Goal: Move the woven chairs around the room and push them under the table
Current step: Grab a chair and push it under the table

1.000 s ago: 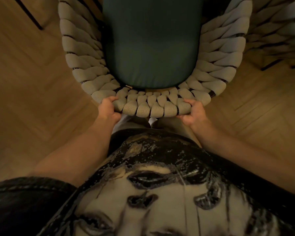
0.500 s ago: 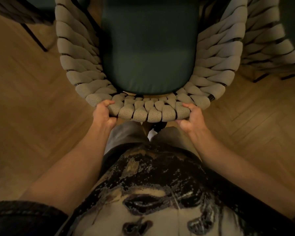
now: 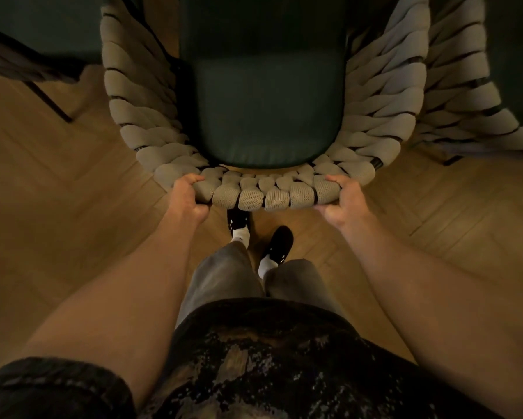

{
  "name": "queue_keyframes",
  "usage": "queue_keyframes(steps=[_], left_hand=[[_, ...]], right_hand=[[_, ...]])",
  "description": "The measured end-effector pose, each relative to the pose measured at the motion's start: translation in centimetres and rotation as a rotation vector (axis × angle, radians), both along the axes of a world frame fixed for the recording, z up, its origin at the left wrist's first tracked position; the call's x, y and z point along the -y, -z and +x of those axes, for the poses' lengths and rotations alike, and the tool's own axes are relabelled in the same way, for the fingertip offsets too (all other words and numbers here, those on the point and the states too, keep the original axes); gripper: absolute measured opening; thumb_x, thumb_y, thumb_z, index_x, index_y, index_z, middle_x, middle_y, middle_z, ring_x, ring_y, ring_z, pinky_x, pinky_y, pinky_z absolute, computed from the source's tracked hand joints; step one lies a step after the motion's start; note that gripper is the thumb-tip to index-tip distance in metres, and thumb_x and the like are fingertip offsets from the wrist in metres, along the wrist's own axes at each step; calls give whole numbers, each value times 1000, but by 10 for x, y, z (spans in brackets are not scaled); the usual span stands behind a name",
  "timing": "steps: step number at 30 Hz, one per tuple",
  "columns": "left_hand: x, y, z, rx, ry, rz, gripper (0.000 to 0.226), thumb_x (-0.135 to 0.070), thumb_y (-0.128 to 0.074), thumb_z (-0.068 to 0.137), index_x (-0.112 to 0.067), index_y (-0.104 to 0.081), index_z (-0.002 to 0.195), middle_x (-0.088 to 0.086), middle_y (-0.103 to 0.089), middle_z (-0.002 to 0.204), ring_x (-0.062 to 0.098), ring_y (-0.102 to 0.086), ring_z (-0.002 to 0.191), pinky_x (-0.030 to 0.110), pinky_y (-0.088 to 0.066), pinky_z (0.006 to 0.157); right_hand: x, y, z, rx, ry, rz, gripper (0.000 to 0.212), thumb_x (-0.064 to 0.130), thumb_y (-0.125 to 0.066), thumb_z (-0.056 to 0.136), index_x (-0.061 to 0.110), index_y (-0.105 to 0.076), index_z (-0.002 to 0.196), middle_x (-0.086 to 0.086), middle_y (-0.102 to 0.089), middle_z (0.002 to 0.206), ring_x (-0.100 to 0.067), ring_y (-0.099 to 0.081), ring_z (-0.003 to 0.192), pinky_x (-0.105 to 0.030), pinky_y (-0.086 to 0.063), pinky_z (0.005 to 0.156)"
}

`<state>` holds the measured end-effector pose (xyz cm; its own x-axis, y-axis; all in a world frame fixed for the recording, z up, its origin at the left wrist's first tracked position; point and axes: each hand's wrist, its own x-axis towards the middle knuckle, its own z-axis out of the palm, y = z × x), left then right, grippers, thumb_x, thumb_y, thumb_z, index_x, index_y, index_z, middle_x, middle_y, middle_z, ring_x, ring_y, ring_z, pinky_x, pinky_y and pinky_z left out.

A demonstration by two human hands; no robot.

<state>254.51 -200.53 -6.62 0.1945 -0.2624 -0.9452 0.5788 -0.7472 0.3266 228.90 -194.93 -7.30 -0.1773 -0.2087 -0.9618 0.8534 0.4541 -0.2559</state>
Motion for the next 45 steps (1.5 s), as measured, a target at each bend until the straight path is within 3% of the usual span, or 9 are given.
queue_keyframes(steps=[5,12,17,22,26,29,35,40,45], left_hand=[[48,-1,-5,-4,32,-8,10,3,-50,91,-2,-57,96,20,-64,107,38,-64,108,52,-53,98],[57,-3,-14,13,58,15,10,5,-50,90,-2,-54,94,19,-62,102,35,-66,96,48,-57,91],[58,2,-11,37,66,16,14,5,-52,88,-3,-56,98,19,-63,104,36,-67,99,46,-59,83],[54,-3,-3,-39,180,36,14,-5,-56,93,-4,-57,107,20,-62,122,35,-64,113,49,-56,93],[43,-14,5,-12,244,-29,30,-17,-63,98,-7,-55,124,14,-62,121,30,-66,106,44,-60,77],[28,-27,7,0,272,-93,11,-19,-59,101,-11,-57,108,11,-63,113,28,-66,105,43,-58,92],[-15,-36,24,190,469,-109,10,-5,-58,99,-5,-63,108,13,-66,105,24,-67,91,34,-61,75],[-59,-43,40,349,818,-126,9,-11,-60,97,-11,-65,106,11,-70,105,22,-69,84,36,-60,75],[-98,-52,64,391,1009,-96,8,-10,-58,98,-11,-64,102,10,-67,98,22,-65,79,40,-55,76]], right_hand=[[46,-3,-9,-20,-71,32,22,3,-55,98,6,-54,120,-25,-62,112,-42,-63,90,-64,-50,79],[55,3,-18,46,-96,57,18,1,-52,99,5,-55,116,-25,-62,116,-44,-62,112,-66,-45,102],[53,6,-20,55,-92,52,32,3,-54,97,4,-54,130,-26,-63,120,-43,-64,103,-65,-49,96],[45,5,-25,42,-186,67,37,14,-62,97,10,-52,132,-23,-63,124,-40,-64,113,-63,-53,95],[31,-7,-27,-89,-429,60,53,37,-64,98,19,-45,144,-12,-61,130,-30,-67,111,-48,-62,84],[17,-17,-29,-188,-620,20,62,47,-59,99,17,-41,150,-8,-62,127,-25,-72,101,-42,-62,81],[-15,-38,-25,-399,-1275,-39,24,29,-62,100,23,-64,123,3,-68,121,-12,-70,100,-33,-59,85],[-37,-50,-2,-461,-1466,-66,14,30,-63,100,27,-69,111,9,-68,112,-9,-70,94,-26,-56,71],[-56,-57,25,-516,-1679,-138,21,32,-63,100,23,-69,117,5,-67,114,-13,-69,97,-34,-57,86]])
